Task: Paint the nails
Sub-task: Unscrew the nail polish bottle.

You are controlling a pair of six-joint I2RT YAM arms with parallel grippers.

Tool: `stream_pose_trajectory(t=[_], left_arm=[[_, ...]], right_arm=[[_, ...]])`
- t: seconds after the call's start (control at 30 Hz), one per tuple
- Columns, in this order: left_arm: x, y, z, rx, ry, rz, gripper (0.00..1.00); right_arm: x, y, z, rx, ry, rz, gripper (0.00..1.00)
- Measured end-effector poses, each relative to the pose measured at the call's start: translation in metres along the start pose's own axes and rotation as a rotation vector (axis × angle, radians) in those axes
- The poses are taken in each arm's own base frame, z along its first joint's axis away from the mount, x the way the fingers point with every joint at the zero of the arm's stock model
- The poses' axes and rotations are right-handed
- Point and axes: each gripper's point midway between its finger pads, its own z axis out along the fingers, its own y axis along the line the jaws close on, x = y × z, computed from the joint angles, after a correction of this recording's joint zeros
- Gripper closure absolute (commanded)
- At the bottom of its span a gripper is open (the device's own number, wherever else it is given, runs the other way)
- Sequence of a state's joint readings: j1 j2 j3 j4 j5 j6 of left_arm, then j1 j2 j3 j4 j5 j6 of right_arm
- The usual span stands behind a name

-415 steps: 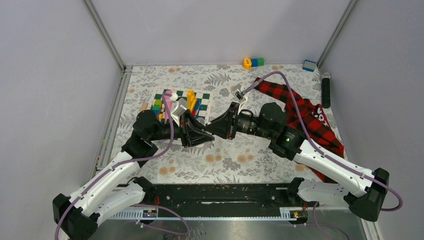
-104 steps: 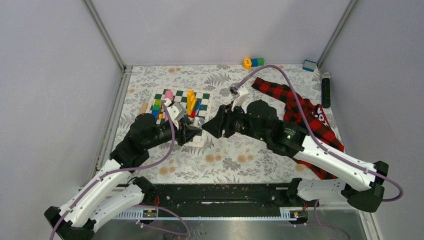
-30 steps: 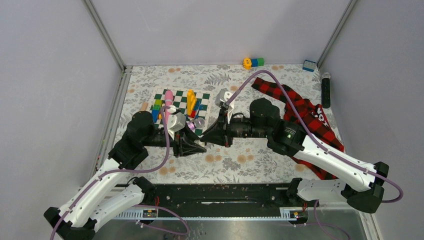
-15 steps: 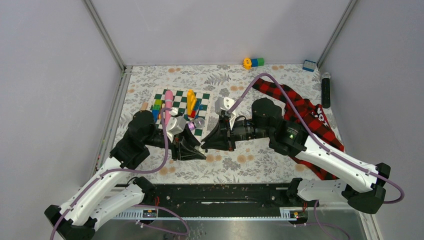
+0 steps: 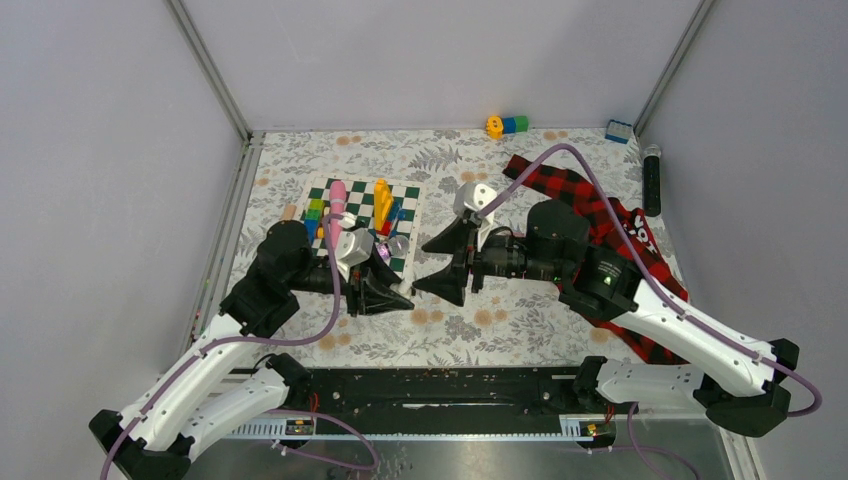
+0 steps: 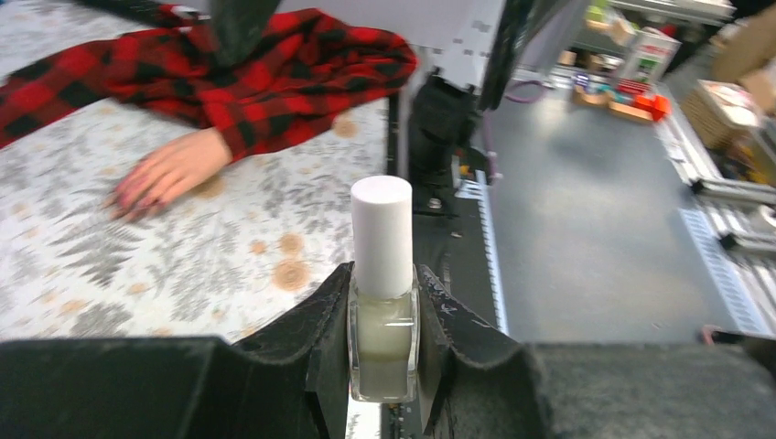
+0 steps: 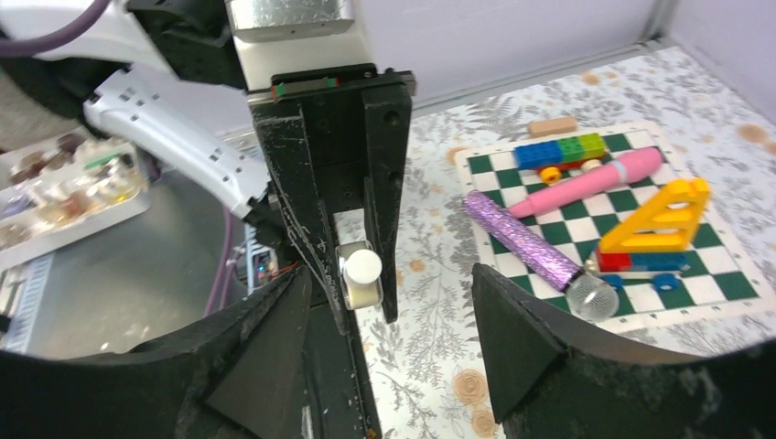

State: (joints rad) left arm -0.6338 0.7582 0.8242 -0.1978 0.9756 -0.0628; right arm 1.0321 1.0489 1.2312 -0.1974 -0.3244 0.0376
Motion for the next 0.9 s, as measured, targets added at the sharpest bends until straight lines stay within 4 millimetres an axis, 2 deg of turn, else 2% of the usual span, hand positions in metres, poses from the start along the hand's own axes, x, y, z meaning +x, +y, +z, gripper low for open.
stream_pose_trajectory(t=[0.17, 0.23, 0.37, 0.53, 0.67, 0.77, 0.9], left_arm=[[-0.003, 0.039, -0.011, -0.266, -0.014, 0.016, 1.00], [-0.004, 0.051, -0.016, -0.345, -0.019, 0.019, 1.00], [-0.003, 0.074, -0.026, -0.488, -0.019, 0.014, 1.00], [-0.001, 0.084, -0.032, -0.555, -0.013, 0.006, 1.00], [0.002, 0.088, -0.034, -0.578, -0.004, -0.003, 1.00], [0.003, 0.090, -0.035, -0.589, -0.001, -0.006, 1.00], [0.005, 0.091, -0.035, -0.594, 0.004, -0.010, 1.00]], right_arm=[[-0.003, -0.024, -0.002, 0.129, -0.017, 0.056, 0.29], [-0.002, -0.032, -0.002, 0.161, -0.018, 0.088, 0.25], [0.001, -0.044, 0.003, 0.220, -0.022, 0.185, 0.26], [0.013, -0.053, 0.019, 0.259, -0.002, 0.306, 0.35], [0.028, -0.059, 0.033, 0.277, 0.033, 0.385, 0.38], [0.030, -0.060, 0.040, 0.279, 0.037, 0.423, 0.41], [0.023, -0.060, 0.046, 0.274, 0.017, 0.455, 0.45]])
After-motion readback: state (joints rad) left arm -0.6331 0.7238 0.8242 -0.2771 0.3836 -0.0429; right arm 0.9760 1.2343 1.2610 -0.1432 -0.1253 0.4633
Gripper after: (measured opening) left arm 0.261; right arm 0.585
